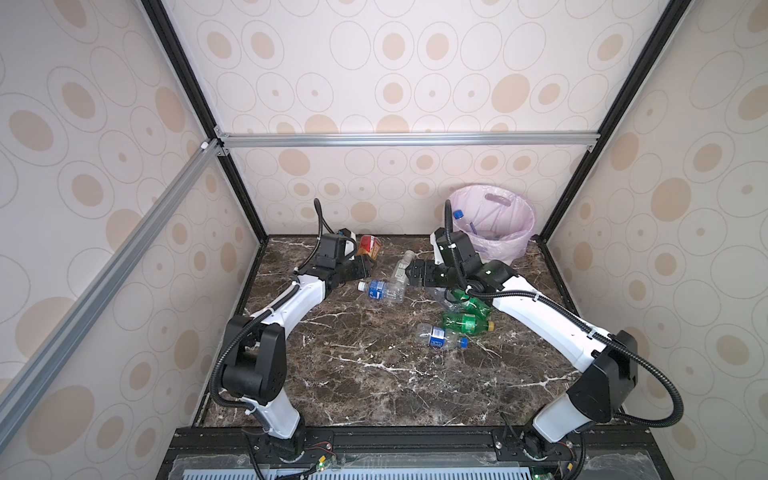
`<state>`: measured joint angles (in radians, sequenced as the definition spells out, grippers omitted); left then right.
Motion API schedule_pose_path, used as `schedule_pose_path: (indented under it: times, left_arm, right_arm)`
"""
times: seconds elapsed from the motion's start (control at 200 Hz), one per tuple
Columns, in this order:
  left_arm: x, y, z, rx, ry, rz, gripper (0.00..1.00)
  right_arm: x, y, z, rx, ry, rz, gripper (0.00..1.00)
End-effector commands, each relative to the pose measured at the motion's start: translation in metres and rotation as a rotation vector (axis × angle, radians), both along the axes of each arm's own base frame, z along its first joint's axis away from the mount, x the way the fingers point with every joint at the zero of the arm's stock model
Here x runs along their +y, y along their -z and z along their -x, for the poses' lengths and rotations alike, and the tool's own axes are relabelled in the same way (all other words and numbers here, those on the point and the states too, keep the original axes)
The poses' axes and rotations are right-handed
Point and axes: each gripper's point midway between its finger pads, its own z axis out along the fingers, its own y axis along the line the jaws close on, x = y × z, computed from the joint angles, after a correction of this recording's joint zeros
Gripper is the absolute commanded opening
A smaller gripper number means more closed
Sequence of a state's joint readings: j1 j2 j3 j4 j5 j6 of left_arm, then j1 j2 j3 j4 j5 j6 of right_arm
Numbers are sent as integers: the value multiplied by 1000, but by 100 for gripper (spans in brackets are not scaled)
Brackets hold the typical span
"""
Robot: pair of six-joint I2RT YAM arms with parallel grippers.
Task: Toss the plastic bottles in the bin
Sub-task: 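Lift the juice bottle with the left gripper while the right grasps its base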
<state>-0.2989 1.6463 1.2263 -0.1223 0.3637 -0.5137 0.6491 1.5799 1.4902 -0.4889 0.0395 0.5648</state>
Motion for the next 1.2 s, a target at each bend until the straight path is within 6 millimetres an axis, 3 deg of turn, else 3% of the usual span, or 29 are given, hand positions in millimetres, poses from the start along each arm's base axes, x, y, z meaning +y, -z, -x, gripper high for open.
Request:
schedule_pose_path:
  times: [0.0,0.145,0.425,0.56,0.815,1.195]
  left_arm:
    - [-34,-29,14,-81,76,84,59]
    - [-62,-34,34,-88,128,110,59]
    - [-90,-45,67,-103,182,166,58]
    - [-95,-49,78,-110,191,185,58]
    - [-98,-53,92,-114,205,194,58]
    - [-98,-53,96,-120,204,203,58]
  right_arm:
    - [0,-28,-1,-31,46,-104,100]
    - [2,-36,-4,-52,70,-164,100]
    - [4,-33,-10,-47,94,-227,100]
    - [8,-25,-15,-44,95,-240,100]
    - [21,-10,-26,-12,74,-298,90]
    - [40,5,-31,35,43,-377,78]
